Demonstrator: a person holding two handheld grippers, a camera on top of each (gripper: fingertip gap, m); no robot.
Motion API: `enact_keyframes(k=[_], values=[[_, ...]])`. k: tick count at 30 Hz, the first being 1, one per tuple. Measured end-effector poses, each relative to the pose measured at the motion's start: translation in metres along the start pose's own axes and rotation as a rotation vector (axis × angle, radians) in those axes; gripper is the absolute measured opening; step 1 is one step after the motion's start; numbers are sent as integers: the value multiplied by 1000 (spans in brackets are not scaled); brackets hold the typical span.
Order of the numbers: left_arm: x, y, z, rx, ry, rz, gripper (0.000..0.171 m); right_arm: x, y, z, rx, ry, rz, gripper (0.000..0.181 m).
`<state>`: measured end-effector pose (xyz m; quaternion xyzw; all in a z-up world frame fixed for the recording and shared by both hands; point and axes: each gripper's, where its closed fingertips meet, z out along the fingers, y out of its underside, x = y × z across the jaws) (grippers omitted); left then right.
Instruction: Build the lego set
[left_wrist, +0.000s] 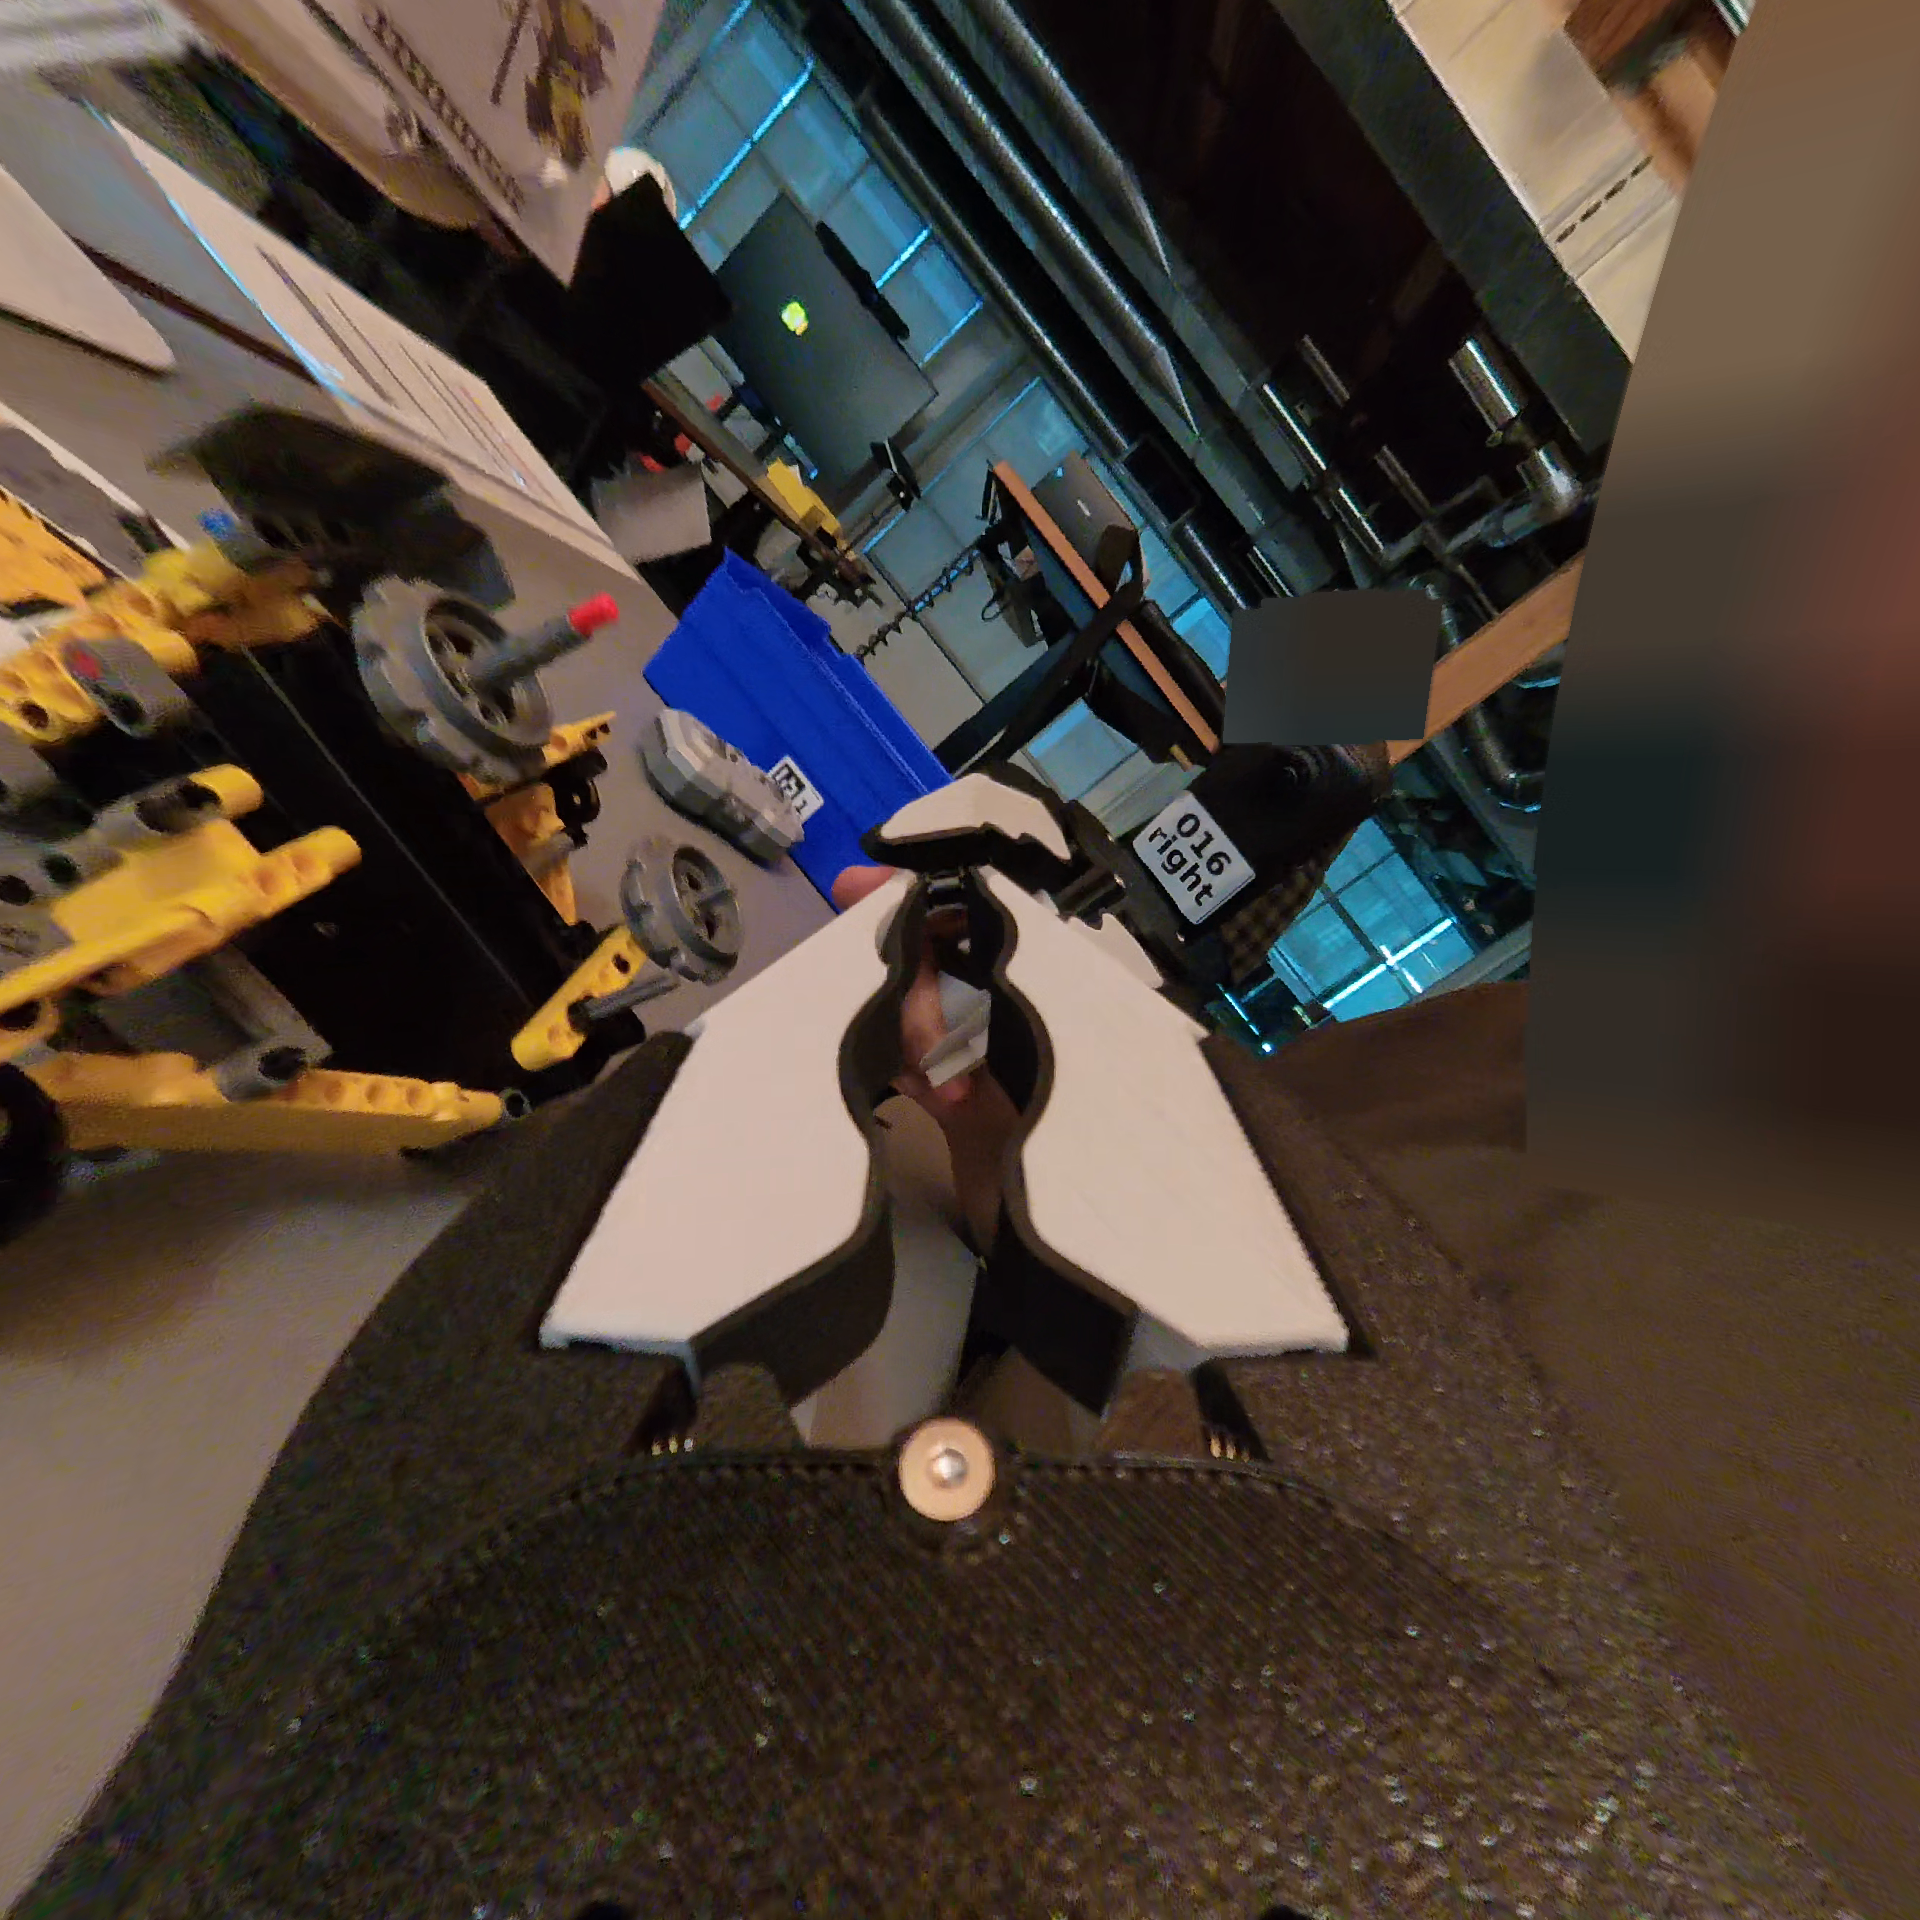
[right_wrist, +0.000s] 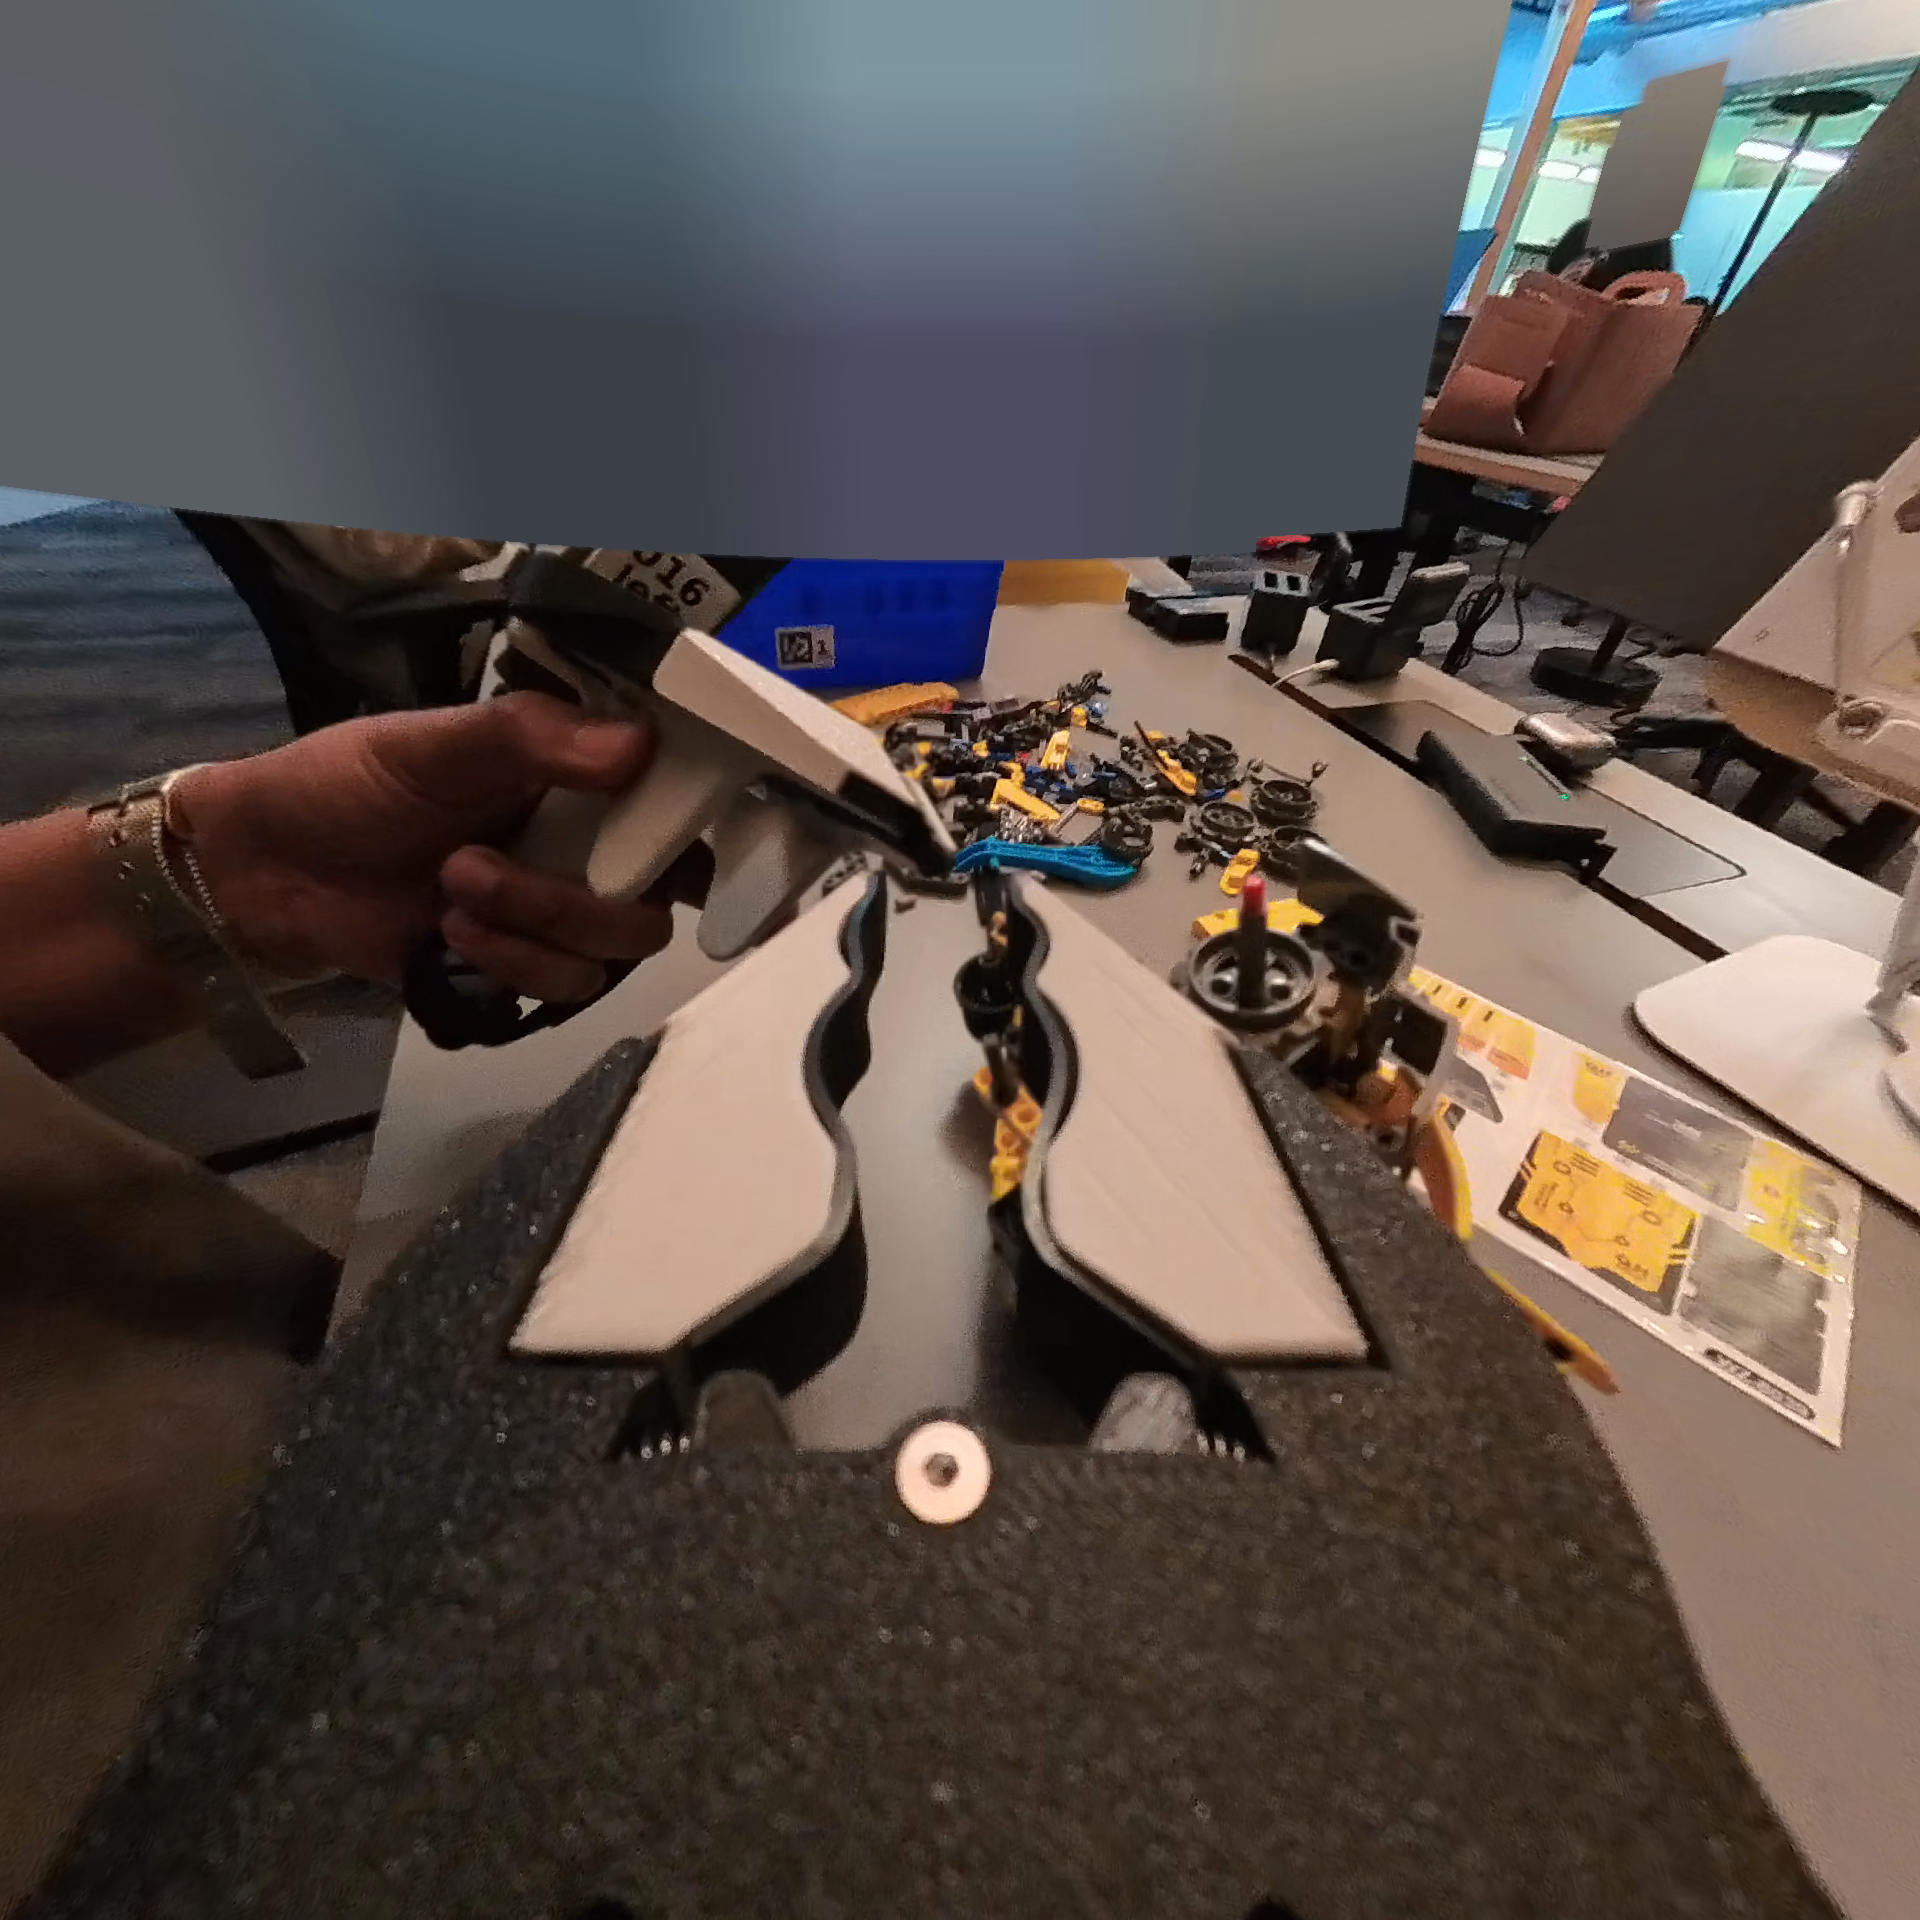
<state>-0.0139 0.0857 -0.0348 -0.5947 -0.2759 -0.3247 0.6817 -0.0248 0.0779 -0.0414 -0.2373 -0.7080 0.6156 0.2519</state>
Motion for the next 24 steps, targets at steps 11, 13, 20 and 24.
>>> enact_keyframes(k=[11, 13, 20, 24], values=[[-10, 36, 20, -157, 12, 9, 11, -3, 29, -23, -105, 68, -90, 8], [-12, 42, 23, -193, -13, 47, 9, -3, 34, -28, -123, 64, -74, 8], [-39, 49, 24, -231, -177, 143, 11, 16, 71, -57, -268, 155, -40, 0], [-49, 54, 17, -272, -259, 238, 12, 45, 88, -102, -324, 270, 55, 11]])
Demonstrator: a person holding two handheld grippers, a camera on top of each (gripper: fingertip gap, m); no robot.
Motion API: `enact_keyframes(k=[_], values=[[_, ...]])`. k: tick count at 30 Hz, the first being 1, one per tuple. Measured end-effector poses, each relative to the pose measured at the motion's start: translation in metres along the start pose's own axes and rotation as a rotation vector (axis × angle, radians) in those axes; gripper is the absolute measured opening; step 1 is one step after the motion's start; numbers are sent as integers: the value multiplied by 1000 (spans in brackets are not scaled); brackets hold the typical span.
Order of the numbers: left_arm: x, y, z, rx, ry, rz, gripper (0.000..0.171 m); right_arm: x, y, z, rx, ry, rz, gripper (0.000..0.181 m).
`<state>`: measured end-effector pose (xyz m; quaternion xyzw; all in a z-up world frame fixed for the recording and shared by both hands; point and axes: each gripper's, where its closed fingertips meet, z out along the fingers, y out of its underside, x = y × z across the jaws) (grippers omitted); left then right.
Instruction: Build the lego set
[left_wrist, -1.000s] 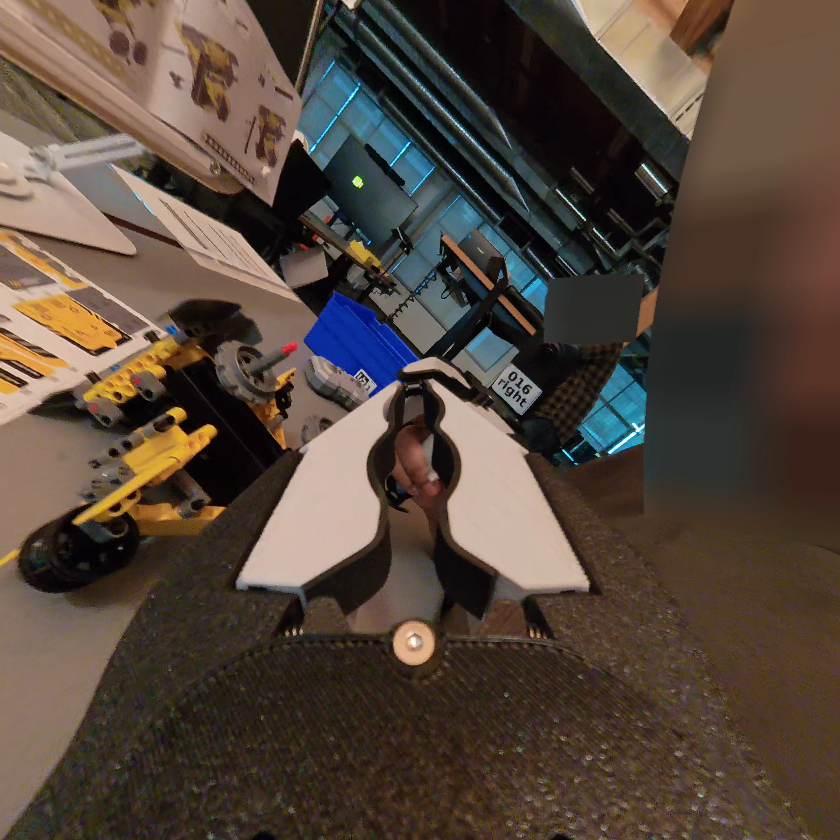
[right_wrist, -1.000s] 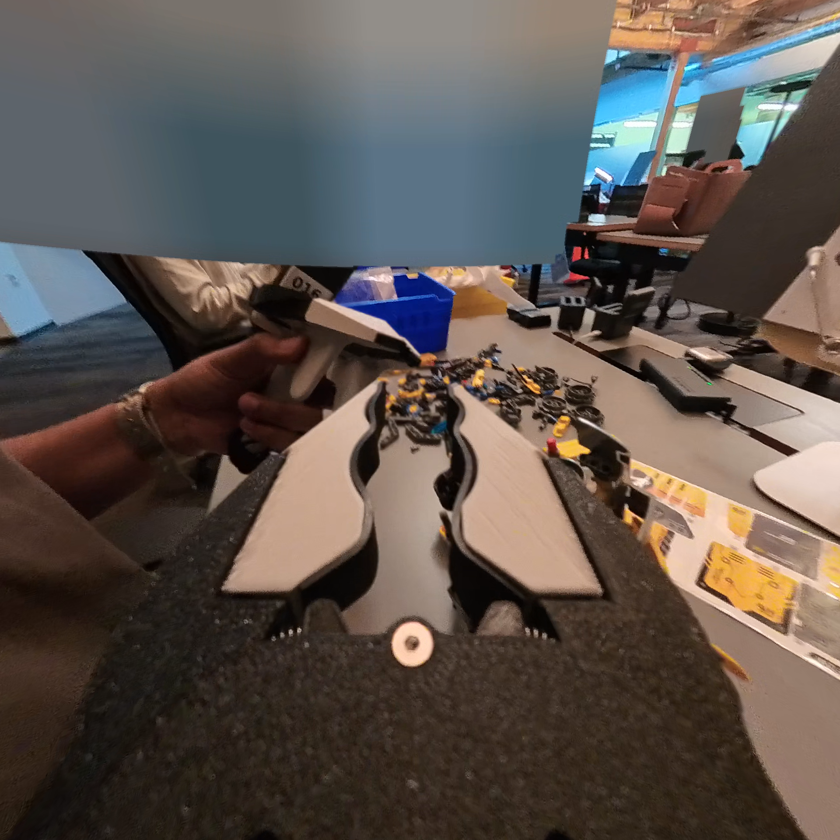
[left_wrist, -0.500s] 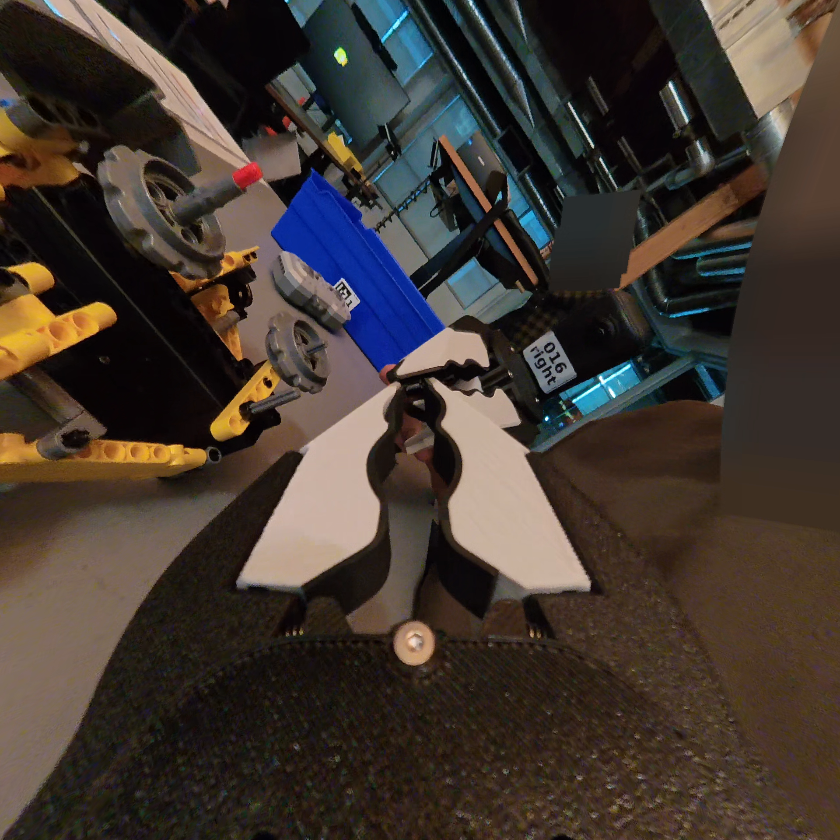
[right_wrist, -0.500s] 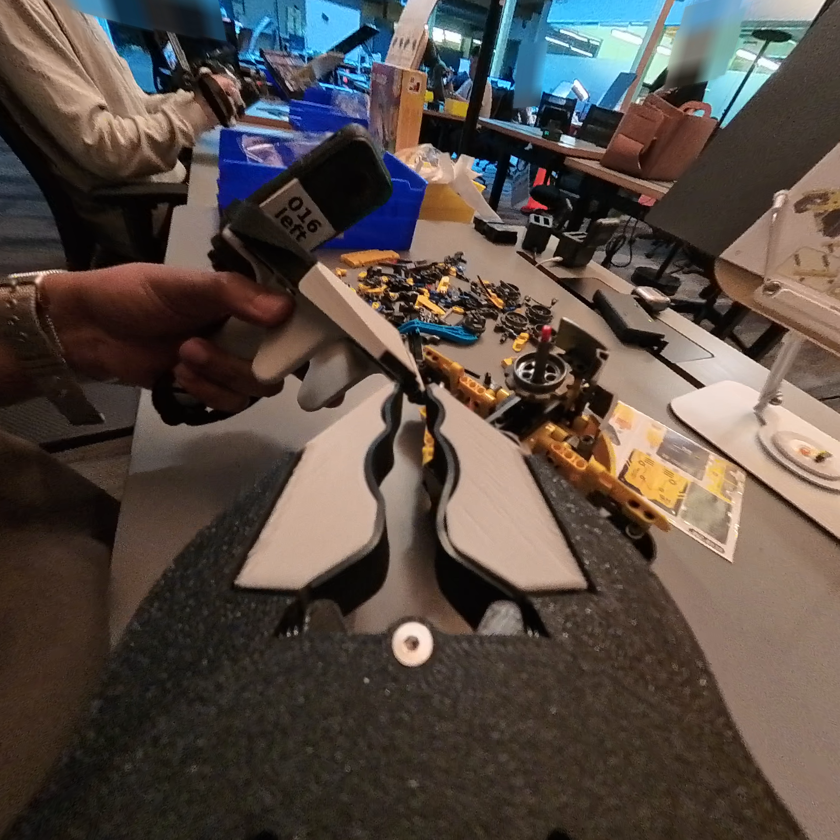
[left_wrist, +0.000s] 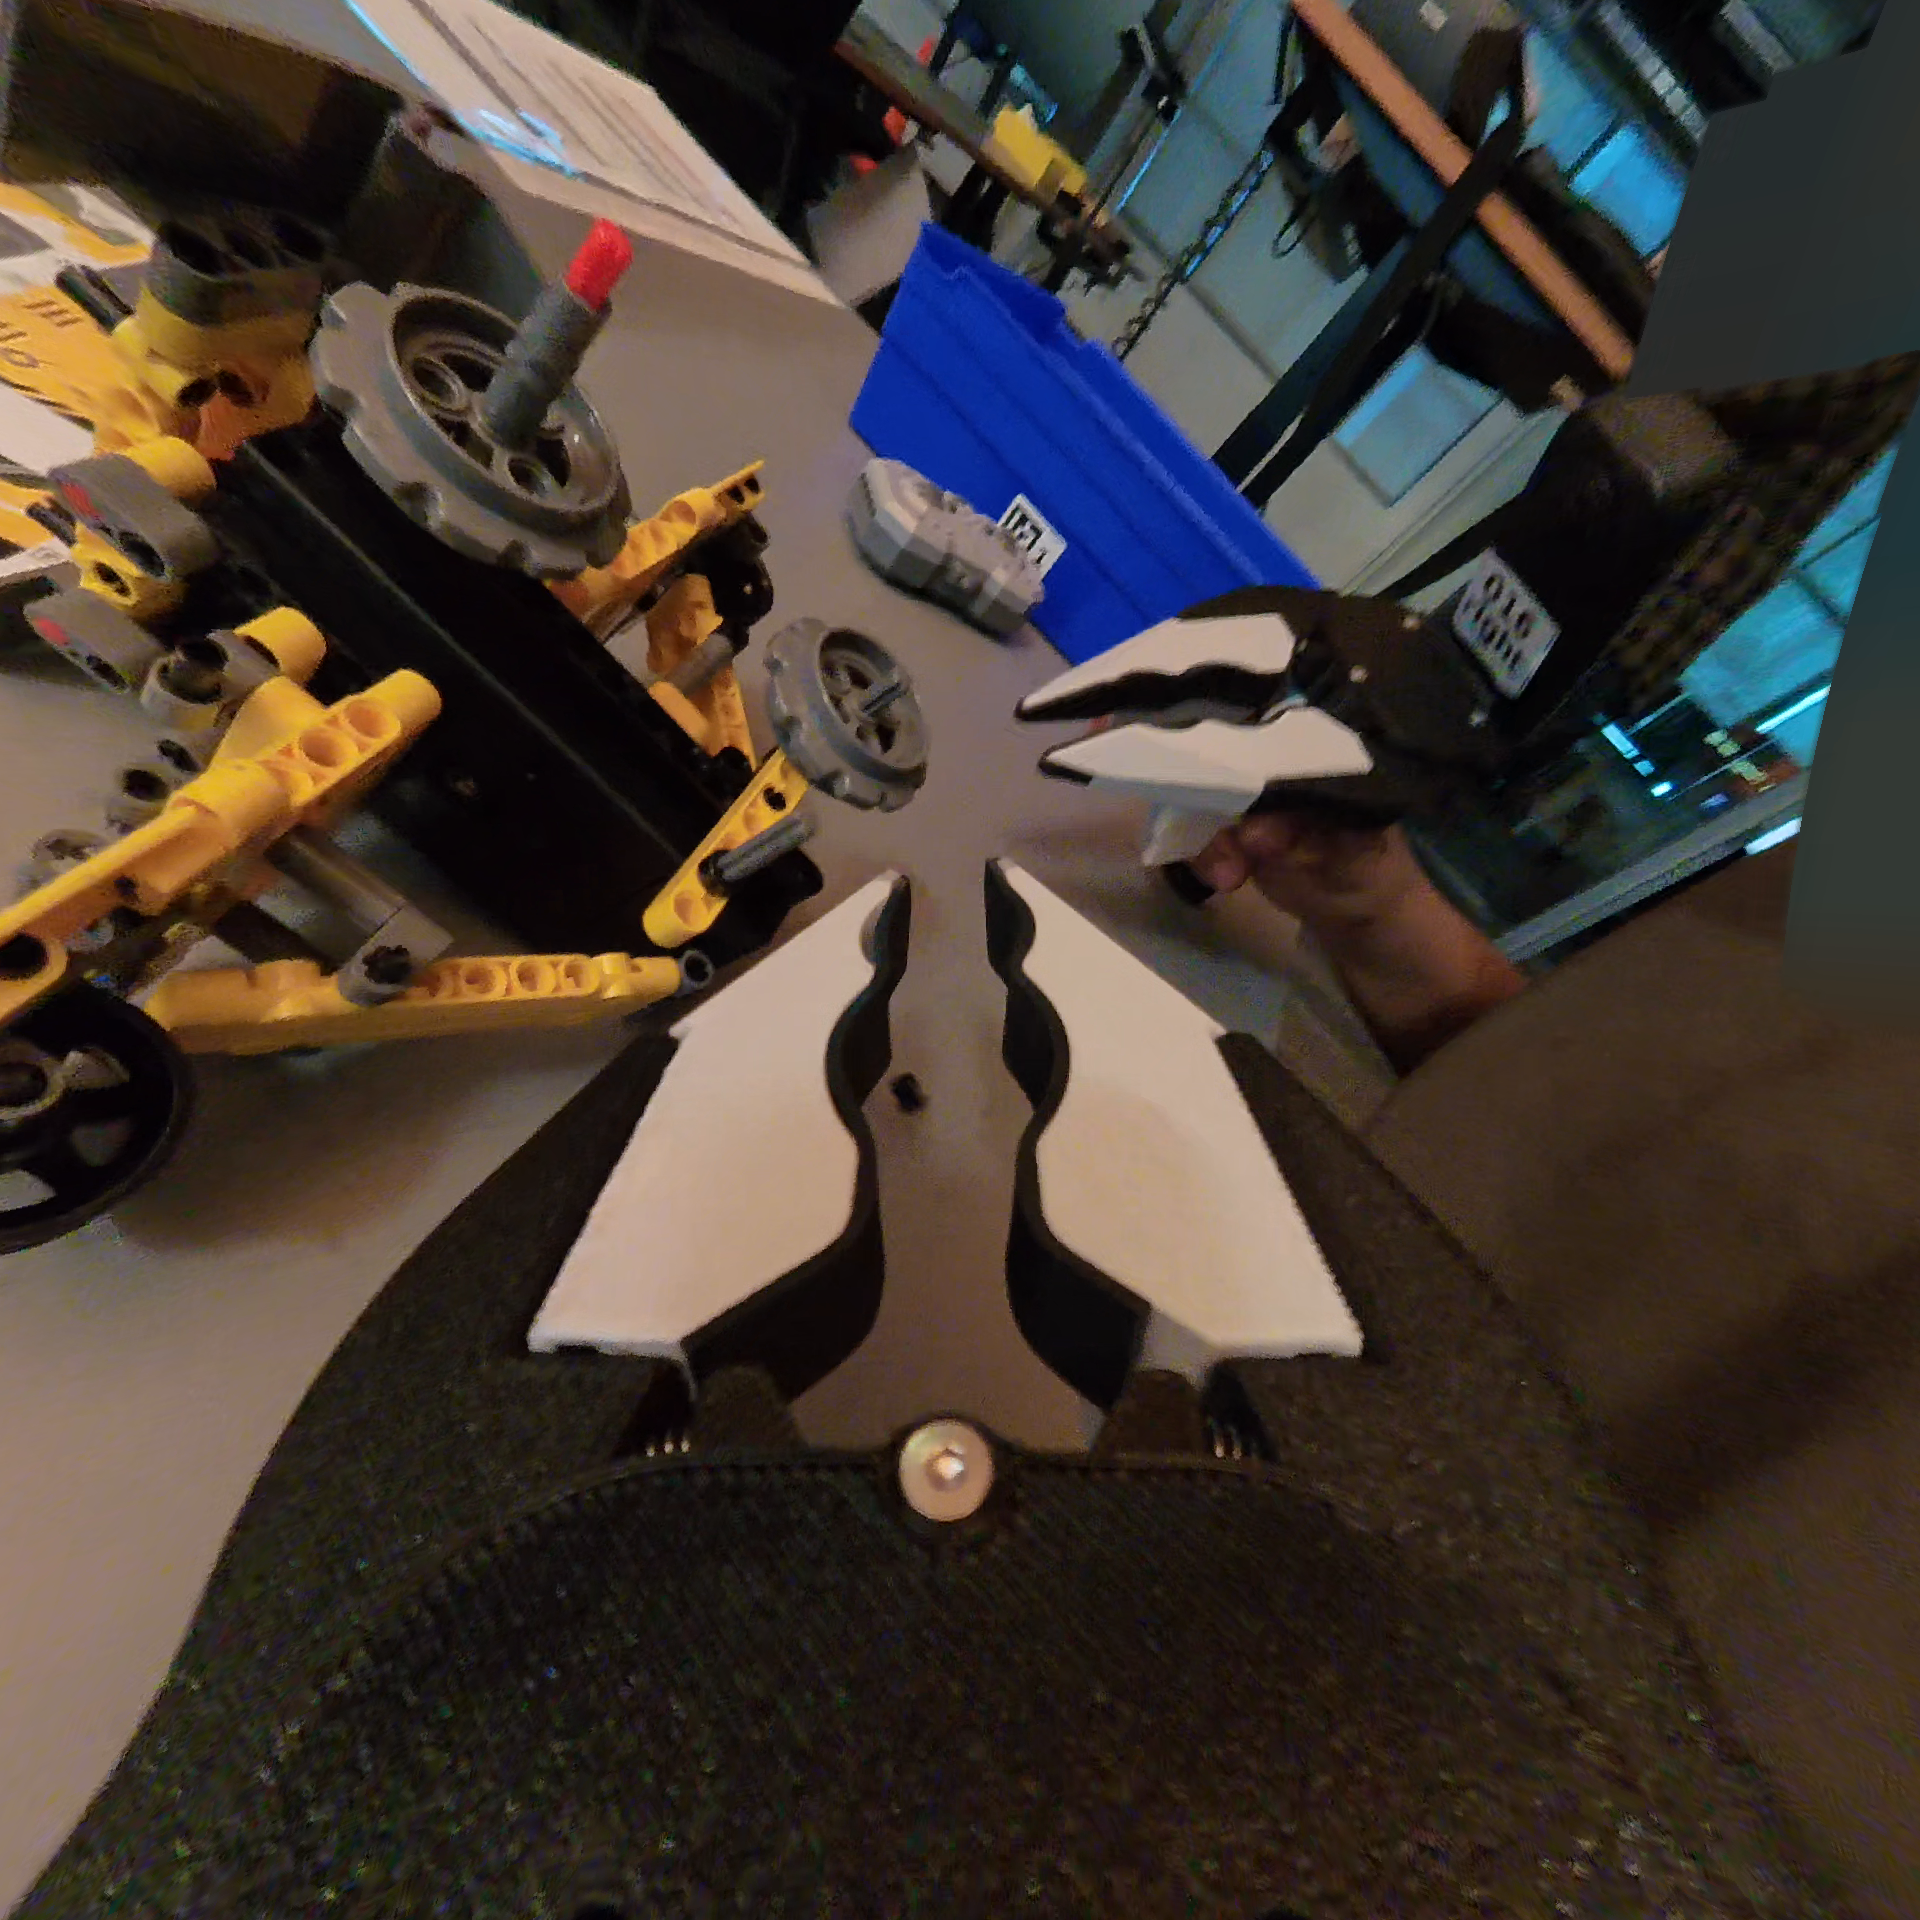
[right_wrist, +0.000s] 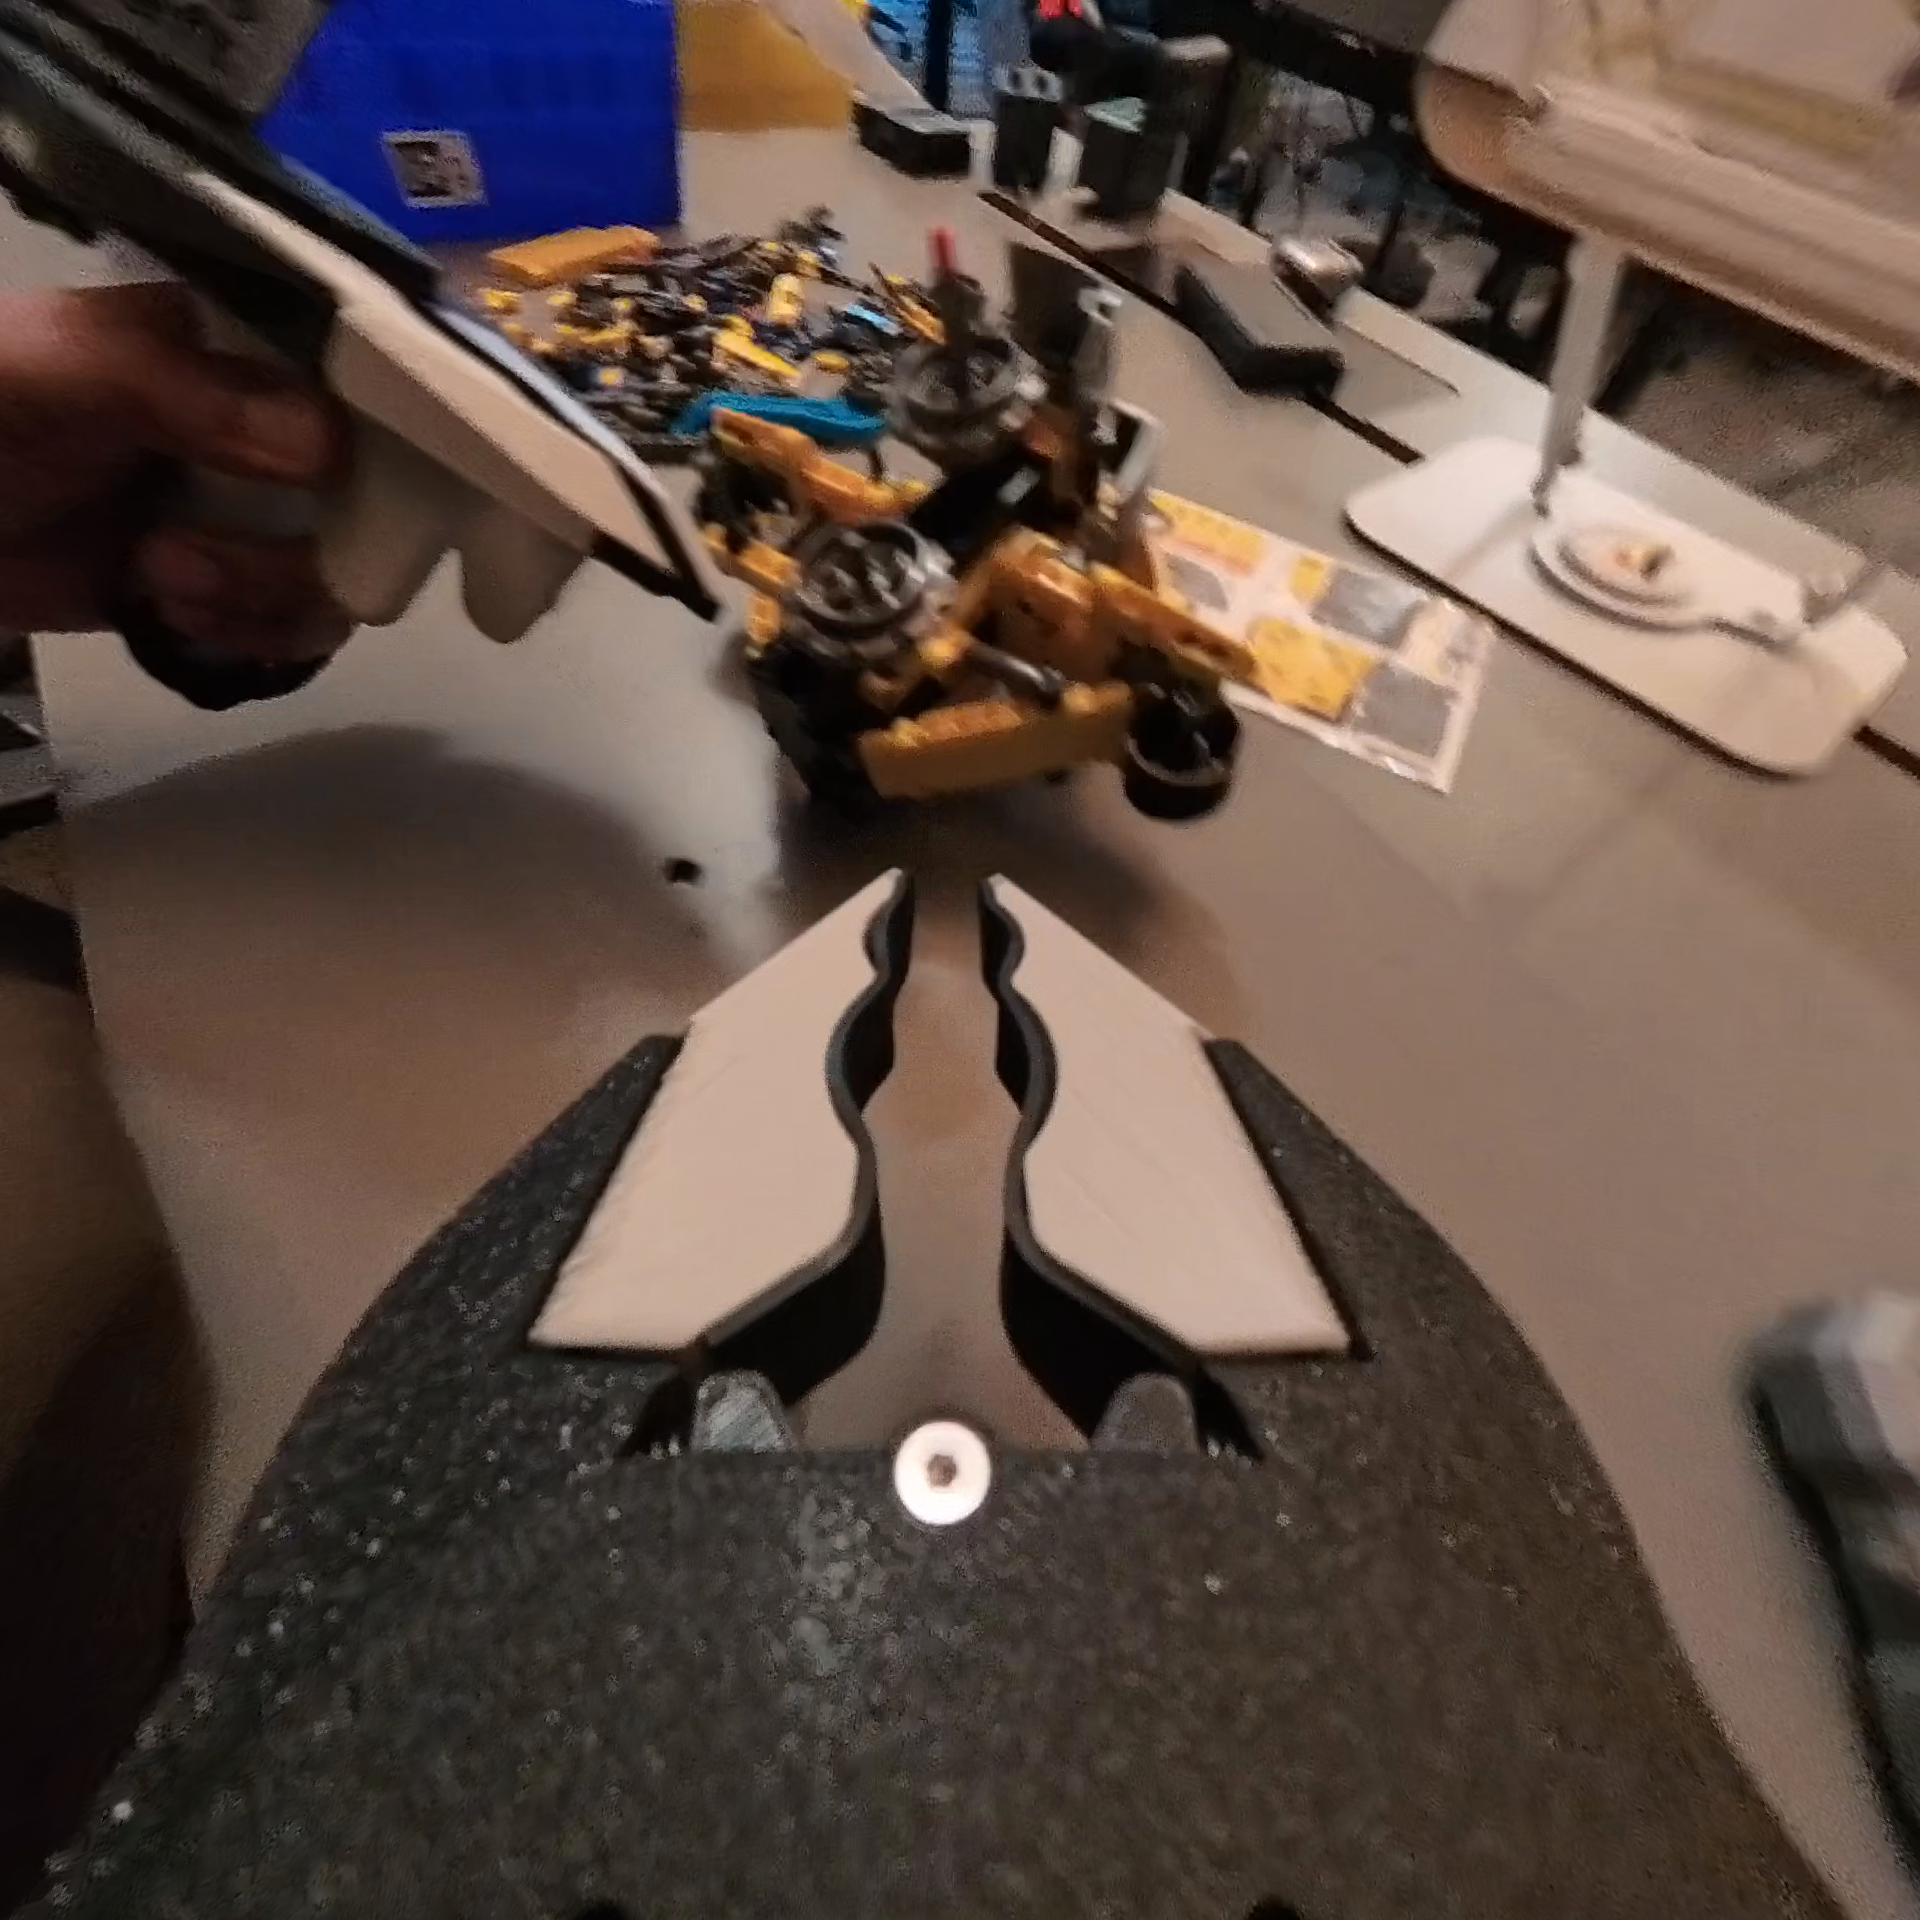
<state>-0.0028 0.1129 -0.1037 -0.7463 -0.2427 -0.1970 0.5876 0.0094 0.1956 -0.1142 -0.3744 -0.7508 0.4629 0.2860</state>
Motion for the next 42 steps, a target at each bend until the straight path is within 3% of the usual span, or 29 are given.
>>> enact_keyframes(k=[3, 6, 12, 15, 25, 31, 36, 42], values=[[-8, 7, -1, -23, -81, 71, 11, 20, 20, -15, -40, 37, 95, 19], [-10, 23, -4, -117, -114, 130, 15, 18, 30, -18, -59, 21, 150, 26], [25, 93, 5, -433, -30, 340, 29, -12, 43, -8, -115, -77, 123, 28], [42, 111, 13, -469, 8, 428, 29, -18, 46, -9, -131, -94, 92, 28], [59, 119, 12, -496, 115, 401, 22, -26, 50, -20, -130, -129, 118, 29], [77, 136, 14, -614, 213, 450, 22, -26, 51, -19, -139, -120, 110, 31], [79, 148, 18, -669, 190, 510, 24, -26, 49, -21, -119, -104, 85, 31], [82, 139, 20, -597, 138, 495, 22, -35, 47, -27, -98, -103, 68, 32]])
